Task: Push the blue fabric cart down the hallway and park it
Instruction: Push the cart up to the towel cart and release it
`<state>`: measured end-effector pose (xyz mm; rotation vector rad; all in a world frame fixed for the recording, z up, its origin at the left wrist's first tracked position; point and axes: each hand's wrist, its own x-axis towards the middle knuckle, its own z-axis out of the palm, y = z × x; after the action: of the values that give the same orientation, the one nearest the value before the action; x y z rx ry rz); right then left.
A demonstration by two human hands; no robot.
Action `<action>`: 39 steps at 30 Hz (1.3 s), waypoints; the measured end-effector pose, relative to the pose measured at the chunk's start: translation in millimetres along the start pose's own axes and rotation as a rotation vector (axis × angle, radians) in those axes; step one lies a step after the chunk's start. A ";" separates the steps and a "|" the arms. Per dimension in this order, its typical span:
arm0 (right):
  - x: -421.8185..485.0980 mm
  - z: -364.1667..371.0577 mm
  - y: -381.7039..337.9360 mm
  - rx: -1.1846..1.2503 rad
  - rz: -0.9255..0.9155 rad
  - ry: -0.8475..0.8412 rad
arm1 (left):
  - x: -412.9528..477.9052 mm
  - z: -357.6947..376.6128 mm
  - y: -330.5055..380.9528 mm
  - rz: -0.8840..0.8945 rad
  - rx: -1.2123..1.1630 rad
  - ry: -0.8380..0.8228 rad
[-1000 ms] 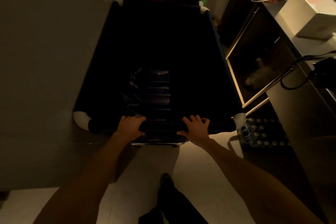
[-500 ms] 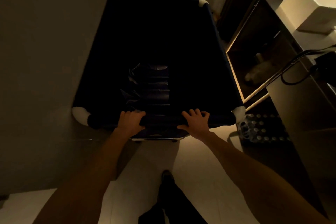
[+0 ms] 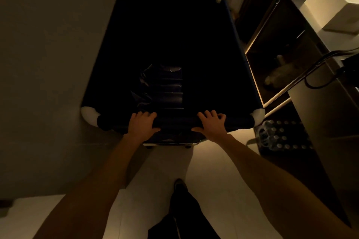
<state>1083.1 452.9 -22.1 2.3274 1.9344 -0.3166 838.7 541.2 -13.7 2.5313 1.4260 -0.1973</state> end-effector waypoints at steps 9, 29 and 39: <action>-45.2 -29.5 6.0 0.064 -0.013 0.059 | -24.2 -3.4 27.8 0.002 -0.078 0.135; -96.1 -72.9 91.1 0.028 0.000 0.105 | -30.0 -19.7 102.5 0.078 -0.057 0.177; -81.7 -73.8 164.8 0.054 -0.107 0.065 | -17.9 -11.0 169.5 -0.040 -0.028 0.192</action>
<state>1237.7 358.6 58.5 2.2994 2.1113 -0.3098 974.5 444.5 23.4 2.5580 1.5373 0.0610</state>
